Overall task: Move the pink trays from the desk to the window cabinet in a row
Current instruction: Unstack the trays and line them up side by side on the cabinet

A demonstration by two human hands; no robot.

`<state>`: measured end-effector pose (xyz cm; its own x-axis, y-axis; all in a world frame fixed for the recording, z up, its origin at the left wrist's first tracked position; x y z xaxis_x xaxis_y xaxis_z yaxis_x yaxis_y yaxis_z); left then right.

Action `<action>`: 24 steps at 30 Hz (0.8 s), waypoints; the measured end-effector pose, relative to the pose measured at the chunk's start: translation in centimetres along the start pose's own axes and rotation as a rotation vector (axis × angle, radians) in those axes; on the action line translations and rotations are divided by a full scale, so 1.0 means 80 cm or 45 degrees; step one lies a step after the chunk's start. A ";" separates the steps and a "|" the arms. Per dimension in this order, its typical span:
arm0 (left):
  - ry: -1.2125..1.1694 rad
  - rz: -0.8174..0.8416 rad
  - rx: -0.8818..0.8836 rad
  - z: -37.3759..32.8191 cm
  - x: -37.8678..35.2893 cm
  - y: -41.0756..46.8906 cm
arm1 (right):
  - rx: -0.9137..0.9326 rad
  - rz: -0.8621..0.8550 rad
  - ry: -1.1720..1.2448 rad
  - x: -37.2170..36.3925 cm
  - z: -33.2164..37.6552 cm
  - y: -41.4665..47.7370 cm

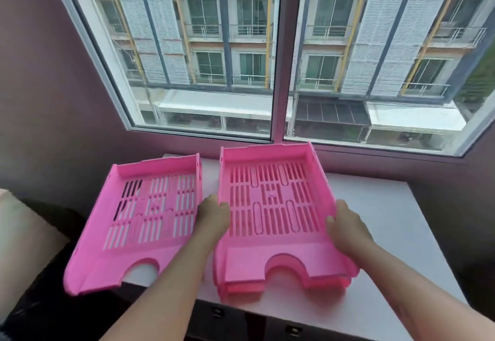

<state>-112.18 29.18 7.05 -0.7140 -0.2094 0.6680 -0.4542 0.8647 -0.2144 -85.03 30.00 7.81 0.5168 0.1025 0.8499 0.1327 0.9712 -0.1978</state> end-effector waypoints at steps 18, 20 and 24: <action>0.226 0.259 -0.602 -0.125 -0.004 0.052 | -0.304 -0.312 0.538 0.083 -0.016 -0.044; 0.202 0.345 -0.676 -0.151 -0.034 0.029 | -0.343 -0.385 0.502 0.108 -0.050 -0.057; 0.108 0.399 -0.795 -0.193 -0.095 -0.021 | -0.408 -0.503 0.469 0.149 -0.118 -0.085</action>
<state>-97.76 36.36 13.38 -0.7058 0.1070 0.7003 0.1752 0.9842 0.0261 -71.78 22.58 14.69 0.6268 -0.3876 0.6760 0.5909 0.8019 -0.0881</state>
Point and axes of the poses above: each hand's wrist, its own y-axis towards the middle knuckle, its own x-axis out of the back of the hand, z = x × y, the point moved 1 cm from there along y, towards the middle knuckle, and after that the axes turned 1 degree about x, right-handed, at the moved point
